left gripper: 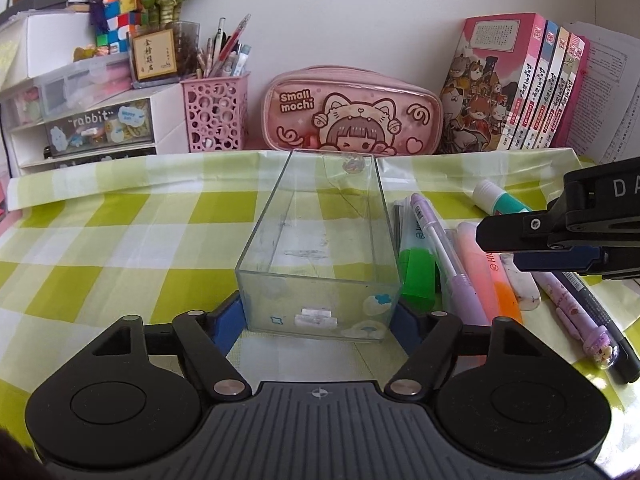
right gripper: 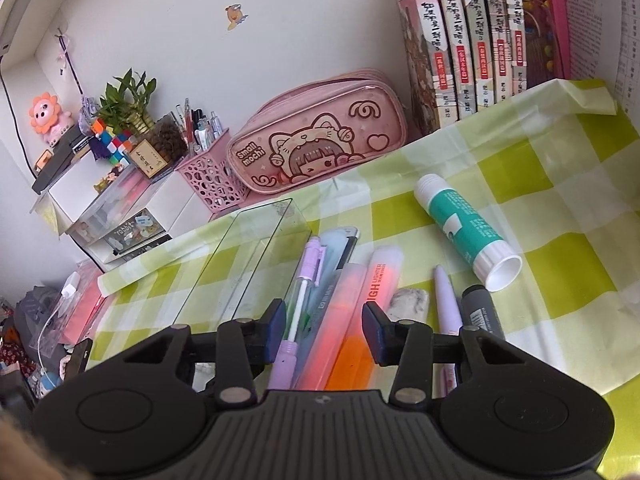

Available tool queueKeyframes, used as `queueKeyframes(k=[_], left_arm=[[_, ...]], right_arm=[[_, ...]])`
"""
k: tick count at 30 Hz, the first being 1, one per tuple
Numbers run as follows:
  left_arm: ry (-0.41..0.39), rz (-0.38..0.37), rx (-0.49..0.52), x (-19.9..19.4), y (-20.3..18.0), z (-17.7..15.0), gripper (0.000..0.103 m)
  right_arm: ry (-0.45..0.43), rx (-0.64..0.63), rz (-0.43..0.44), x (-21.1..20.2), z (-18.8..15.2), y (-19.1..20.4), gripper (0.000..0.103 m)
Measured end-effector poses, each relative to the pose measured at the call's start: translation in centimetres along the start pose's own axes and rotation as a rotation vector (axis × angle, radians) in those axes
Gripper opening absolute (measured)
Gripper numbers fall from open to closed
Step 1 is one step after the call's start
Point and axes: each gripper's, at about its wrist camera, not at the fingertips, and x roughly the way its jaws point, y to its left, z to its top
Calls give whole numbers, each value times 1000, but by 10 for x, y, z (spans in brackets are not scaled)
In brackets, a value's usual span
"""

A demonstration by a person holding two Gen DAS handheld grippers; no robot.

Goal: Organize stationery
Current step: 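Grasp the lavender pen with the right gripper and lift it, then carry the lavender pen over the clear box and release it inside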

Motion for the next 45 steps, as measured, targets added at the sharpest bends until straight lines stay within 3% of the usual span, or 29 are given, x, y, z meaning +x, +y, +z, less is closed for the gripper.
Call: queueKeyframes(k=[7,15,20,23,32,39,45], left_arm=[[-1,4,10,-14,3,-10,73],[-20,-12,1,-32,3,-23,73],[-38,-29,1,-38,3,-29,73],[-49,-43,3,-40,5,-33,73],[-59,-74,-1,-42,12,-35,73],[-58,-66,3,-43,9,-36,73],[-58,-60,16,-43,6,-37,73]], right_arm=[[27,-48,-7,13,-1,18,27],[55,-107,-83,26,-4,32,18],[51,-136,-130,30,-6,41,18],[40,-84,-142,26,-5,38,17],[-19,138,-57,-5,7,31,16],[-77,126,-24,-22,20,54,16],[70,99,-31,16,21,71,16]])
